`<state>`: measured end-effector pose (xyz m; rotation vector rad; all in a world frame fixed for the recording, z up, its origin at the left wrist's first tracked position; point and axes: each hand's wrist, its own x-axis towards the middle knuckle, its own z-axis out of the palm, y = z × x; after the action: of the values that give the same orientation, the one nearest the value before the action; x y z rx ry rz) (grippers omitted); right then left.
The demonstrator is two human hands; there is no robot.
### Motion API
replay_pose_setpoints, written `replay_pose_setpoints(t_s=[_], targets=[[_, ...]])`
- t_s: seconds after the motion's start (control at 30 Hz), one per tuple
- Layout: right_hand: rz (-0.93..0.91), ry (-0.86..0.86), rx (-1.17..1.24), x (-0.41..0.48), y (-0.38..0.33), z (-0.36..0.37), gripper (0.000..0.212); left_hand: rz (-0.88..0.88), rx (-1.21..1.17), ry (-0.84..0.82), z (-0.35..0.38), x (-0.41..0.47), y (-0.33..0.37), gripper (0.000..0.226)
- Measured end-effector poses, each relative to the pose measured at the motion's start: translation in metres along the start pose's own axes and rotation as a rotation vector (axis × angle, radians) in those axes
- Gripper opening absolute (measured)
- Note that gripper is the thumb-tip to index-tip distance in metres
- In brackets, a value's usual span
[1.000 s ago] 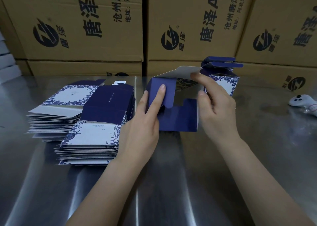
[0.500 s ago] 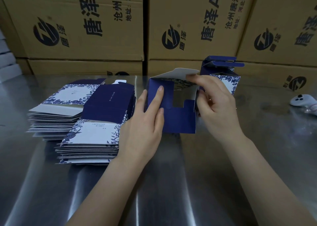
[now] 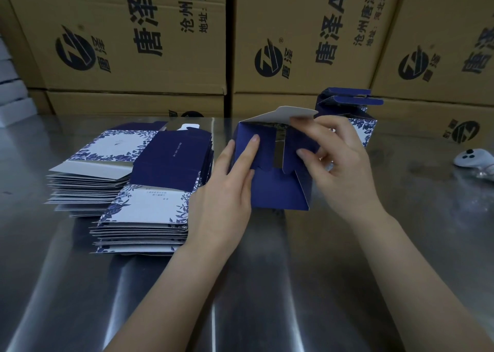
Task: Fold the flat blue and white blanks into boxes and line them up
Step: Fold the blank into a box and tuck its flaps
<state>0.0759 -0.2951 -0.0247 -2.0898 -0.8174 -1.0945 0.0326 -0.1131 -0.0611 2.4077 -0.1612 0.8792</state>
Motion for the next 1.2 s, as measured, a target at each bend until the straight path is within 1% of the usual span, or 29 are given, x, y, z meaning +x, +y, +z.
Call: replay_pose_setpoints(t_s=[0.07, 0.13, 0.2, 0.23, 0.3, 0.33, 0.4, 0.47, 0.53, 0.6, 0.73, 0.8, 0.97, 1.2], targets=[[-0.03, 0.027, -0.074, 0.0, 0.001, 0.001, 0.045, 0.002, -0.011, 0.011, 0.0, 0.0, 0.001, 0.05], [-0.036, 0.043, -0.076, 0.0, 0.002, 0.002, 0.045, 0.015, -0.029, 0.028, 0.0, -0.001, 0.002, 0.049], [-0.008, 0.049, 0.043, -0.002, 0.002, 0.005, 0.043, 0.015, -0.055, 0.038, 0.0, -0.001, 0.001, 0.049], [0.043, 0.053, 0.145, -0.003, 0.001, 0.007, 0.046, 0.01, -0.075, 0.044, 0.001, -0.001, 0.001, 0.049], [0.21, 0.047, 0.37, -0.005, 0.0, 0.007, 0.06, 0.012, -0.121, 0.065, 0.001, -0.002, -0.001, 0.049], [0.276, 0.036, 0.443, -0.005, -0.002, 0.008, 0.064, 0.019, -0.144, 0.074, 0.001, -0.002, -0.002, 0.05], [0.343, -0.002, 0.511, -0.006, -0.004, 0.01, 0.065, 0.026, -0.19, 0.077, 0.002, -0.002, -0.002, 0.053], [0.38, -0.022, 0.553, -0.007, -0.004, 0.013, 0.06, -0.021, -0.257, 0.076, 0.003, -0.001, -0.002, 0.06], [0.407, -0.002, 0.576, -0.006, -0.005, 0.015, 0.056, -0.131, -0.402, 0.073, 0.004, 0.0, -0.005, 0.067], [0.423, 0.043, 0.627, -0.005, -0.007, 0.015, 0.053, -0.244, -0.614, 0.071, 0.006, 0.002, -0.007, 0.065], [0.463, 0.11, 0.724, -0.004, -0.009, 0.015, 0.047, -0.334, -0.91, 0.051, 0.01, 0.007, -0.004, 0.036], [0.487, 0.114, 0.756, -0.005, -0.01, 0.017, 0.043, -0.344, -1.009, 0.021, 0.011, 0.007, -0.002, 0.031], [0.465, 0.126, 0.79, -0.005, -0.008, 0.019, 0.041, -0.303, -0.961, -0.004, 0.012, 0.005, -0.001, 0.042], [0.44, 0.128, 0.776, -0.006, -0.007, 0.022, 0.041, -0.321, -0.984, 0.0, 0.011, 0.006, -0.002, 0.044]])
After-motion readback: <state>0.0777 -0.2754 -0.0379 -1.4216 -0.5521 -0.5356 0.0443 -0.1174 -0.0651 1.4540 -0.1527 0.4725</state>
